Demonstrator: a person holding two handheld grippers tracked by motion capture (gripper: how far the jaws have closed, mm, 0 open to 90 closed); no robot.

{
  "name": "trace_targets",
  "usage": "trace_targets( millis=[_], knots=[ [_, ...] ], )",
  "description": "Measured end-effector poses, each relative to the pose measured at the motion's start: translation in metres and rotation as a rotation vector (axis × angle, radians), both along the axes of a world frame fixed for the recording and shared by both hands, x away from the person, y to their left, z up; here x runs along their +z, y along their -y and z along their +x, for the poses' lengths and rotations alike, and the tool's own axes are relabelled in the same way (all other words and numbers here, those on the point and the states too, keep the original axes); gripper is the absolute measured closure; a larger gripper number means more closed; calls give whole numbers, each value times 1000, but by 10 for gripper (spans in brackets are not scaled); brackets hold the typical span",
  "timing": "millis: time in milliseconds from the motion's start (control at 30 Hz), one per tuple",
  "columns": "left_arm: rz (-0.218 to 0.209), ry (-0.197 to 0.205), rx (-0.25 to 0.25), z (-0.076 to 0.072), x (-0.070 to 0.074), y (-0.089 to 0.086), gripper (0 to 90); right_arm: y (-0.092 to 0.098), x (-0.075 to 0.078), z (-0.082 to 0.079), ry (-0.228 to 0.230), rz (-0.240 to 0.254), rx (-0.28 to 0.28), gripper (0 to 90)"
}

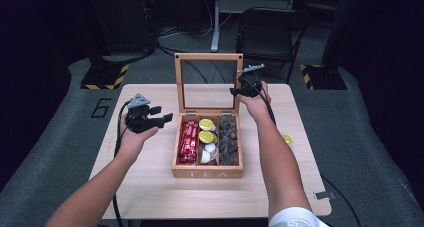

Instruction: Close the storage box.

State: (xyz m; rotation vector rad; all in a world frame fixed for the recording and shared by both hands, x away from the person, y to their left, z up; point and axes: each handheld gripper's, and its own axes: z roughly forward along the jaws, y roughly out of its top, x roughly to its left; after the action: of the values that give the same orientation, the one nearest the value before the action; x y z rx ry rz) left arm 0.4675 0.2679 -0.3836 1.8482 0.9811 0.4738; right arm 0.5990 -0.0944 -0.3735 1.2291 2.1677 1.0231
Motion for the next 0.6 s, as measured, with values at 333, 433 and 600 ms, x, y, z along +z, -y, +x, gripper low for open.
trace_targets(
  millis=[333, 433, 600],
  knots=[
    [7, -3, -5, 2, 1, 3, 395, 8, 5, -4, -28, 40, -5, 634],
    [6, 1, 1, 4, 1, 5, 395, 9, 5, -8, -18, 48, -1, 640],
    [6, 6, -4, 6, 4, 10, 395, 12, 5, -16, -7, 55, 13, 648]
  ],
)
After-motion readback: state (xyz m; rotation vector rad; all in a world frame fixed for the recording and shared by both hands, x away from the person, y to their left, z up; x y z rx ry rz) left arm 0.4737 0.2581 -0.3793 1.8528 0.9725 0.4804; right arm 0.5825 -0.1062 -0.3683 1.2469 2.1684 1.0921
